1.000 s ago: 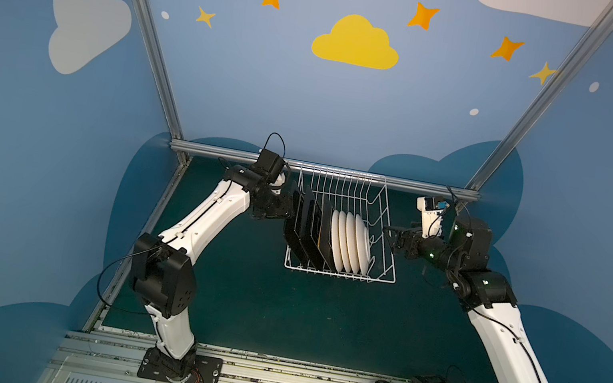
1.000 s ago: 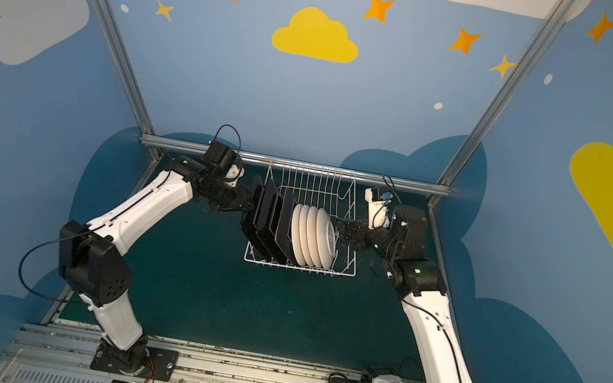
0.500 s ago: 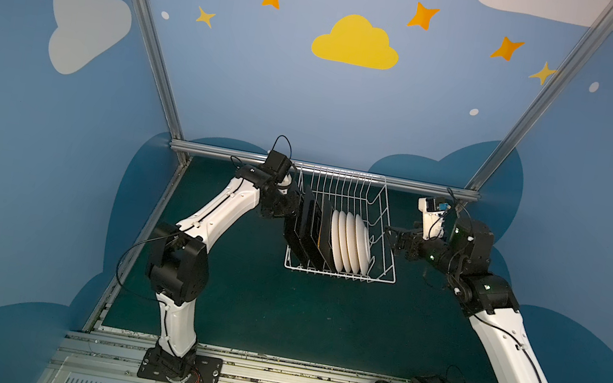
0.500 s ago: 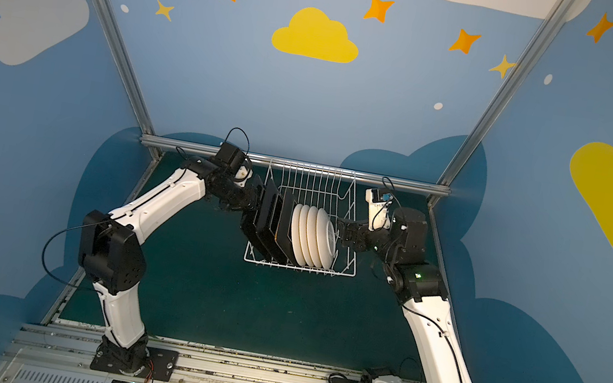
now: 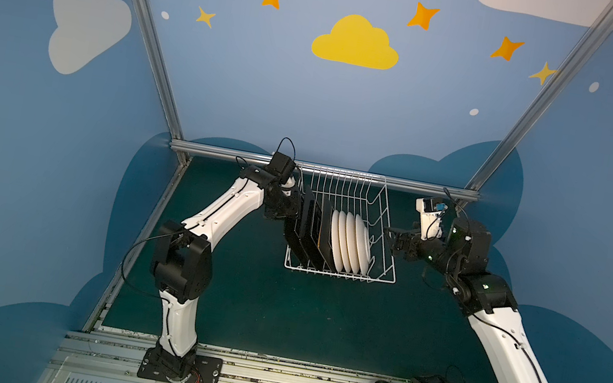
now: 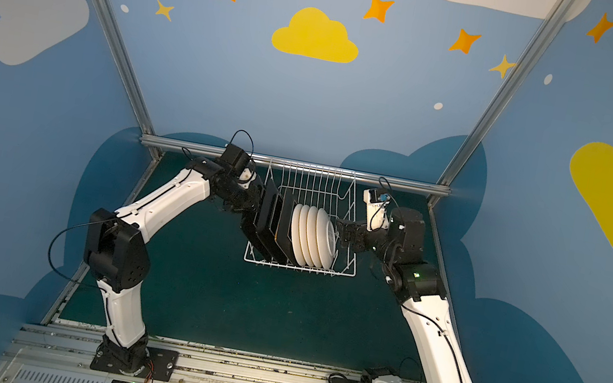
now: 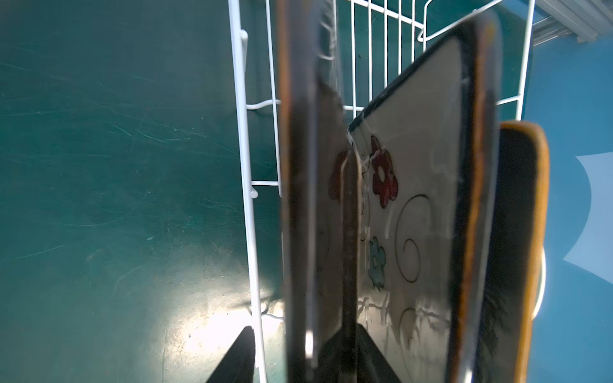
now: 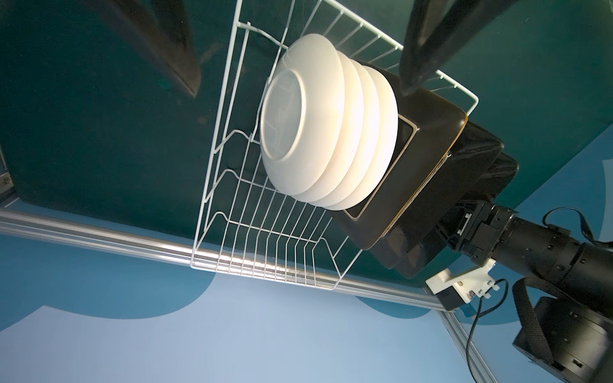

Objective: Unload the plates from the dish rack
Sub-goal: 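Close the left gripper on the outermost dark square plate's top edge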

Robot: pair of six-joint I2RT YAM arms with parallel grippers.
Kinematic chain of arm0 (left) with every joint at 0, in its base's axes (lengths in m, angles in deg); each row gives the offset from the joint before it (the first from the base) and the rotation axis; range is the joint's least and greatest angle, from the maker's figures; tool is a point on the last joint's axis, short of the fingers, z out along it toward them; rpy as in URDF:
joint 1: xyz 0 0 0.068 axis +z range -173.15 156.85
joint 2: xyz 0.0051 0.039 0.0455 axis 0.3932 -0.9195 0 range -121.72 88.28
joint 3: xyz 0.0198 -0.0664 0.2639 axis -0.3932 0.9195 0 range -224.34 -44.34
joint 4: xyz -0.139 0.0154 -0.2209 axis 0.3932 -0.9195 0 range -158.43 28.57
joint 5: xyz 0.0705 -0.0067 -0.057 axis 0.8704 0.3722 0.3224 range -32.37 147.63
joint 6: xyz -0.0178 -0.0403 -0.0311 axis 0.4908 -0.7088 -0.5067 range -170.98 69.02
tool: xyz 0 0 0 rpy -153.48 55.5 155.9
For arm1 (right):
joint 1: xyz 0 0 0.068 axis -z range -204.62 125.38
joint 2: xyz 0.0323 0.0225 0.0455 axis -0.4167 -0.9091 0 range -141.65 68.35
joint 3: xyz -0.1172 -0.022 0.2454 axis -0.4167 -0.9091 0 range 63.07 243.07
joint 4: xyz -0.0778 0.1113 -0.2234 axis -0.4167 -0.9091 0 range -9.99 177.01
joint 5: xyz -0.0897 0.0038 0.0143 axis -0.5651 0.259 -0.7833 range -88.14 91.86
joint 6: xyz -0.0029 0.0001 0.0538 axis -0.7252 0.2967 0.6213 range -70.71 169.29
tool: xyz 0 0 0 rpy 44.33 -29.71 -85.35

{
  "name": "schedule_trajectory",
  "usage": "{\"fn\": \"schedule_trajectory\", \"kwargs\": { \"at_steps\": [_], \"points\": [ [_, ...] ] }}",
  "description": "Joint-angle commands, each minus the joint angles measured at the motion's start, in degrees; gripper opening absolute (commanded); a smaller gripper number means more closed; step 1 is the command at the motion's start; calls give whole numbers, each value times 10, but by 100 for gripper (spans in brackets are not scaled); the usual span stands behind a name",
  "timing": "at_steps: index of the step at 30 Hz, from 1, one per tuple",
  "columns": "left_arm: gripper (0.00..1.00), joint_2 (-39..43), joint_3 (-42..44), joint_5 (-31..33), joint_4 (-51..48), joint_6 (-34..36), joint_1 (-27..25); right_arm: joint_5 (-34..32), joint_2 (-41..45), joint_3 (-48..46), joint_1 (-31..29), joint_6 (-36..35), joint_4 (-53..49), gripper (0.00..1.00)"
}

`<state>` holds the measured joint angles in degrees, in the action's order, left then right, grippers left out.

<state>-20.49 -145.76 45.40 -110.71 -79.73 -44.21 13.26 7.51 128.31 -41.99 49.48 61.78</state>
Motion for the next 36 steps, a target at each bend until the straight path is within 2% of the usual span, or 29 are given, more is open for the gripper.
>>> {"fn": "schedule_trajectory", "kwargs": {
  "at_steps": [1,13,22,36],
  "points": [
    [48,0,-6,-8,-20,-2,-7,-8,-1,3,-4,-5,-8,93],
    [51,14,-2,-3,-45,15,-8,-11,-7,15,-13,-3,-20,93],
    [46,17,9,-6,-35,6,-9,-16,-8,18,-21,-5,-24,93],
    [33,21,16,-8,-37,-1,-9,-39,4,-3,-28,-9,-11,93]
  ]
}}
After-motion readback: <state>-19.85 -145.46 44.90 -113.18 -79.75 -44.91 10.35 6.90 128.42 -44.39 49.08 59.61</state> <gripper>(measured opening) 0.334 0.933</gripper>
